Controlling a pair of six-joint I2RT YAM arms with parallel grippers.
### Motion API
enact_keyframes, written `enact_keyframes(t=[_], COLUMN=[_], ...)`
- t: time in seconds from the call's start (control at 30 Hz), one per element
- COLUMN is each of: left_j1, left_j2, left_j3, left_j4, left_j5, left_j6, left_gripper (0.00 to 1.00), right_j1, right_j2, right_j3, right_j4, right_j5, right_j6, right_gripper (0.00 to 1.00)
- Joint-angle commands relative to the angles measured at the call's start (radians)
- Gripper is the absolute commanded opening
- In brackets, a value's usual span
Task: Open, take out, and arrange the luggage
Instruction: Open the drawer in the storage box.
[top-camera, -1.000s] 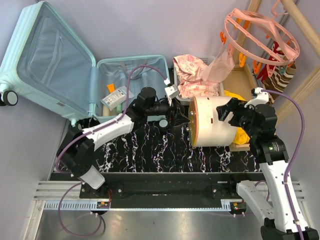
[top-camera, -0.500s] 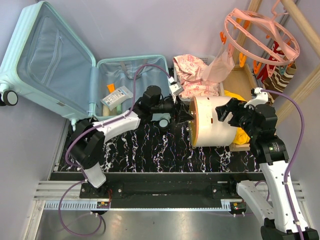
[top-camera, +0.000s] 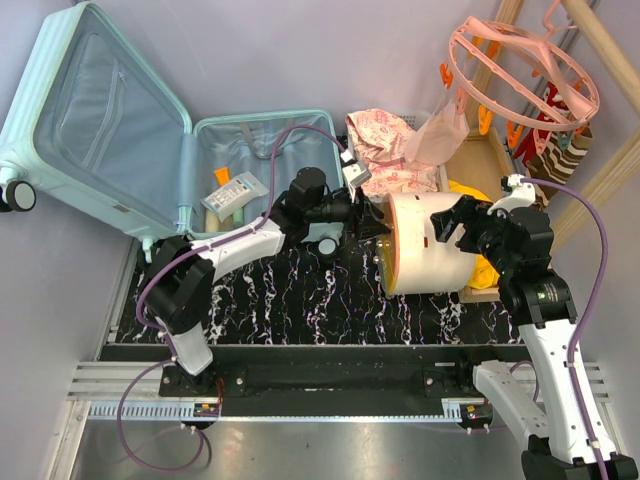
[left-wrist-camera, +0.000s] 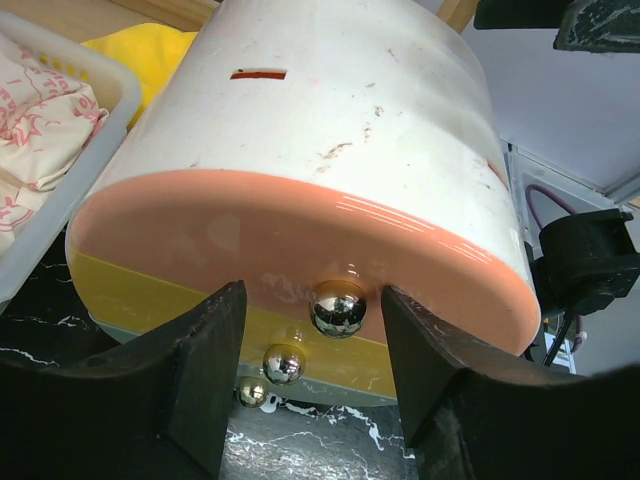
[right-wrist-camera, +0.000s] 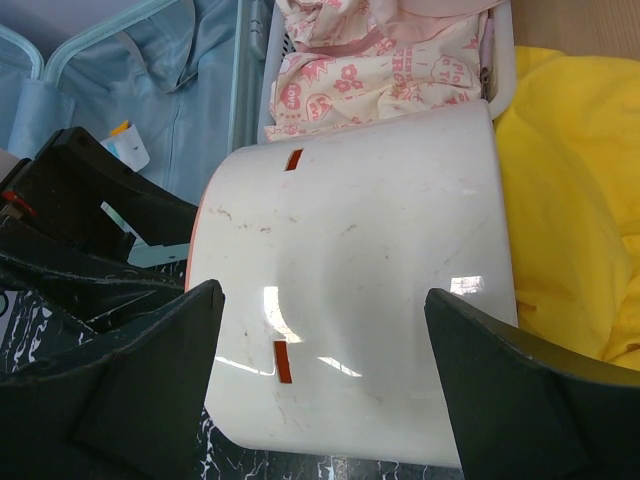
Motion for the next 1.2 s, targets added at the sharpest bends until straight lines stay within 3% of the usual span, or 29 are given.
enact_keyframes(t=[0.0, 0.13, 0.37, 0.57, 1.0, 1.17], left_j1=[-0.011, -0.010, -0.014, -0.013, -0.013, -0.014], left_j2=[0.003, 0.009, -0.003, 0.002, 0.013, 0.006], left_j3=[0.034, 0.030, -0.041, -0.052, -0.059, -0.081], left_j4=[0.076, 0.091, 0.183, 0.194, 0.206, 0.232], left_j5=[0.030, 0.046, 0.075, 0.096, 0.096, 0.093], left_j6=[-0.004, -0.019, -0.044, -0.053, -0.059, -0.069], left_gripper=[0.57, 0.54, 0.60, 0.60, 0.54, 0.47], right_j1=[0.005, 0.005, 0.005, 0.005, 0.005, 0.005], right_j2=[-0.004, -0.003, -0.004, -0.006, -0.014, -0.012], right_j3=[0.027, 0.023, 0.022, 0.027, 0.033, 0.036], right_j4=[0.029, 0.026, 0.028, 0.026, 0.019, 0.019], right_j5=[-0.015, -0.020, -0.015, -0.018, -0.012, -0.012], right_j6=[-0.014, -0.016, -0.018, -0.016, -0.014, -0.014], right_gripper=[0.92, 0.92, 0.92, 0.92, 0.92, 0.92])
